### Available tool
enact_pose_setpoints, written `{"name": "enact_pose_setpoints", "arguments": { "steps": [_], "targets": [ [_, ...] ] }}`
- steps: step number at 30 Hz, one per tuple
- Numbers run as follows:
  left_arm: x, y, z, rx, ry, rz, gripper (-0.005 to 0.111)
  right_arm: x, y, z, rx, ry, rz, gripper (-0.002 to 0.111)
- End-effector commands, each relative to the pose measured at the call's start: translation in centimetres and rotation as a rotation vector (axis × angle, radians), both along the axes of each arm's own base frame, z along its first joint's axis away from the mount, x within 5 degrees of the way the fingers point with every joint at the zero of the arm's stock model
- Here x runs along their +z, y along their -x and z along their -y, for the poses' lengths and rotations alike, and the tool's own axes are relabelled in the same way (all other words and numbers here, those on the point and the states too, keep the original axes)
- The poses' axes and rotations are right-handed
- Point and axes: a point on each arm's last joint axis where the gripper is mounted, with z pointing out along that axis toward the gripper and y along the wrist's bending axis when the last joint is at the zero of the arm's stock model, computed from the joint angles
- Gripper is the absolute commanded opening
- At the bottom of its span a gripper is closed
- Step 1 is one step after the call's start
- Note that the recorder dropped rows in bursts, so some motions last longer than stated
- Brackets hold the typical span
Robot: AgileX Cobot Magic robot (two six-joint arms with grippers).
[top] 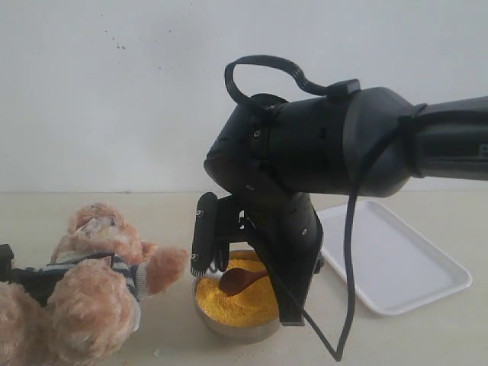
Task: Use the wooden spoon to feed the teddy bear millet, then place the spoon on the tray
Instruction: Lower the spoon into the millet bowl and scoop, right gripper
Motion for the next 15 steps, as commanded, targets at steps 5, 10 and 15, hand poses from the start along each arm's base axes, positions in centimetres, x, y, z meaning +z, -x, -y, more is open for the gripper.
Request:
{"name": "enact_pose_setpoints", "arguments": {
  "steps": [5, 10, 15],
  "targets": [
    [0.49, -0.19, -0.04, 0.007, 0.02, 0.038, 0.004, 0.04, 0.33, -0.34, -0.024, -0.058, -0.029, 0.0],
    [0.49, -0.19, -0.04, 0.007, 0.02, 0.038, 0.004, 0.06, 0.25, -0.28, -0.037, -0.062, -0.023, 0.0],
    [0.49, -0.19, -0.04, 0.007, 0.02, 0.038, 0.004, 0.06, 0.25, -0.28, -0.053, -0.07, -0.02, 0.0]
  ]
}}
